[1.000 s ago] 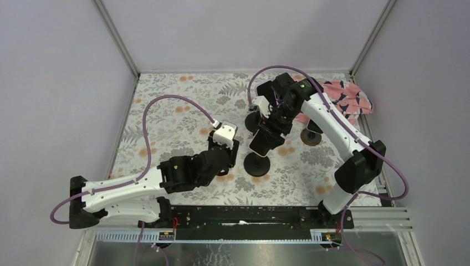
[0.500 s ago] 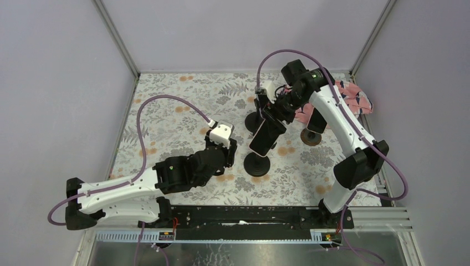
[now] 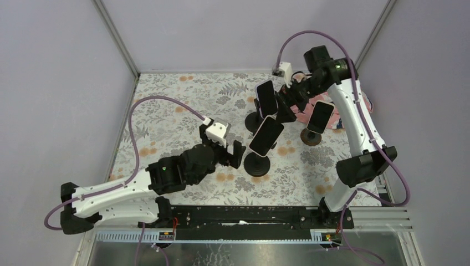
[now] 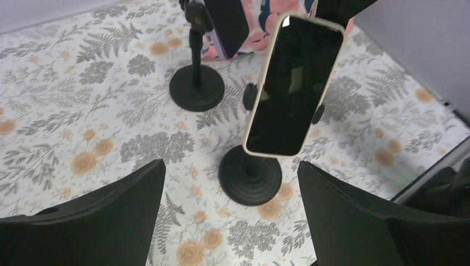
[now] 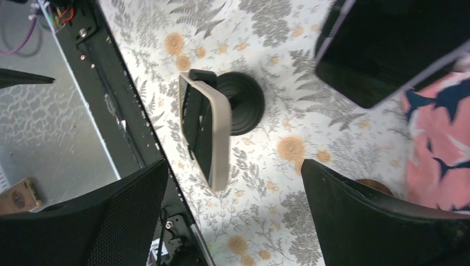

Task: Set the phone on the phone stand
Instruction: Reset both arms

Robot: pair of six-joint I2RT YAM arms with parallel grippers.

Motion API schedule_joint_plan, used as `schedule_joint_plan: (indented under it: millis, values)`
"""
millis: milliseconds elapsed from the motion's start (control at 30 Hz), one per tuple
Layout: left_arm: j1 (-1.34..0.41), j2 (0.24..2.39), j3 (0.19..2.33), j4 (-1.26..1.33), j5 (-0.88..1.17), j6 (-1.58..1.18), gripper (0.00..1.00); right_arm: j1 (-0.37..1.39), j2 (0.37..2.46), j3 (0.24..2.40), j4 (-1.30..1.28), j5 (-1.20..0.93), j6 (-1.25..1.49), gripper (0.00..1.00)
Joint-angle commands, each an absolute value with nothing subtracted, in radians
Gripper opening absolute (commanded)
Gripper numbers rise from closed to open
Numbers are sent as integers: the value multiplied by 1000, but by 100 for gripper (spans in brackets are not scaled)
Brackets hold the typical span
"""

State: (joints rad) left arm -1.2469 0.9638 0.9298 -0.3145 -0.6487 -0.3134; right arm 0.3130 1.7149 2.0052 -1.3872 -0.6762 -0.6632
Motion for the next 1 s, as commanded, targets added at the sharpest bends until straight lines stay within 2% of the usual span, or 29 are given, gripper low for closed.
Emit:
schedule_joint_plan:
  millis: [0,133,233,300,433,667,967]
  values:
    - [-1143,926,956,-157,-480,-256,97,212,1663,2111,-1420,-741,-693,99]
    - [-953,918,1037,-161,-277,-252,99,56,1630,2180,-1365,-794,-649,100]
    - [-812,916,1141,-202,-178,-249,99,-106,1568,2161,-1201,-794,-484,100]
    - [-727,916,1203,-231,-132,-247,99,-147,1484,2072,-1016,-698,-355,100]
    - [-631,925,1327,-310,-105,-228,99,-153,1228,1750,-586,-421,-183,100]
    - [-621,917,1487,-434,-142,-186,99,-153,1181,1833,-677,-334,-132,100]
    - [-621,857,1499,-490,-145,-188,99,-153,1138,1874,-714,-320,-40,100]
